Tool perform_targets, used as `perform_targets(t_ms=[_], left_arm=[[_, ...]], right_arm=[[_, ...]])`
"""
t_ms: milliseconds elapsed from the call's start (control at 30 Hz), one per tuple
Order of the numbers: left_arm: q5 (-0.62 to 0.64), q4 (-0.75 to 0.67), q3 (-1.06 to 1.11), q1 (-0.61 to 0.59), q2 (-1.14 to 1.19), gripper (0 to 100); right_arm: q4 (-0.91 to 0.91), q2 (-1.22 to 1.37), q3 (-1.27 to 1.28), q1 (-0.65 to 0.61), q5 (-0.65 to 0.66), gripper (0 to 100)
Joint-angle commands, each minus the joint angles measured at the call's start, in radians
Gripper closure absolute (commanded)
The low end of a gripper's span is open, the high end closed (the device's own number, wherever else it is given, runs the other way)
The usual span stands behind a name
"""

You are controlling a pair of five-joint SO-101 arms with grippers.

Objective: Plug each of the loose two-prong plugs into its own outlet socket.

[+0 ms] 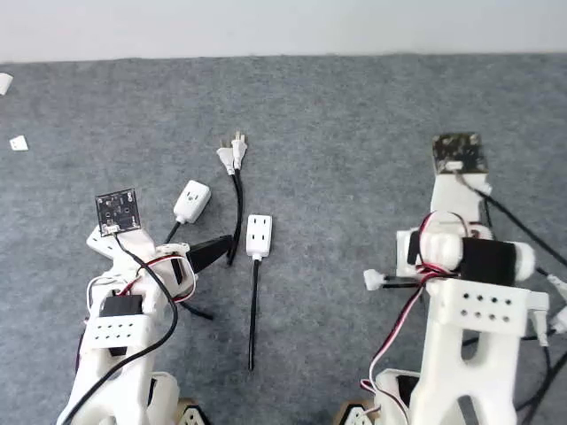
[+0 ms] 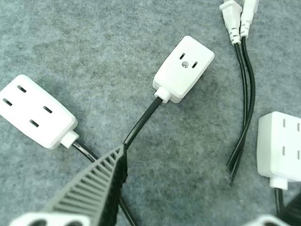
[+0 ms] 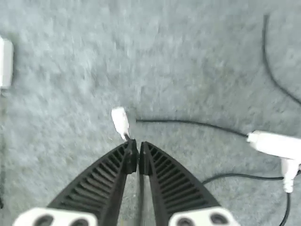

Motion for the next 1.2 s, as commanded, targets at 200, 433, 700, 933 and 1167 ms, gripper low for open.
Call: perform_targets(t_ms=[200, 433, 700, 933, 1167], left_arm=[[-0.002, -0.020, -0.024, 0.003, -0.021, 49], [-0.002, -0.020, -0.024, 0.003, -0.021, 49], [-0.002, -0.020, -0.025, 0.003, -0.020, 49], [-0.002, -0.020, -0.025, 0.003, -0.018, 49], [-0.003, -0.021, -0.025, 0.003, -0.017, 49]], right_arm=[[0.019, 0.073, -0.120, 0.035, -0.006, 99.1], [-0.124, 0.194, 0.106, 0.035, 0.025, 99.0], [-0.160, 0.165, 0.381, 0.013, 0.259, 88.8], [-0.188, 0.153, 0.528, 0.140, 0.479, 91.7], [-0.189, 0.153, 0.612, 0.292, 0.664, 92.3]])
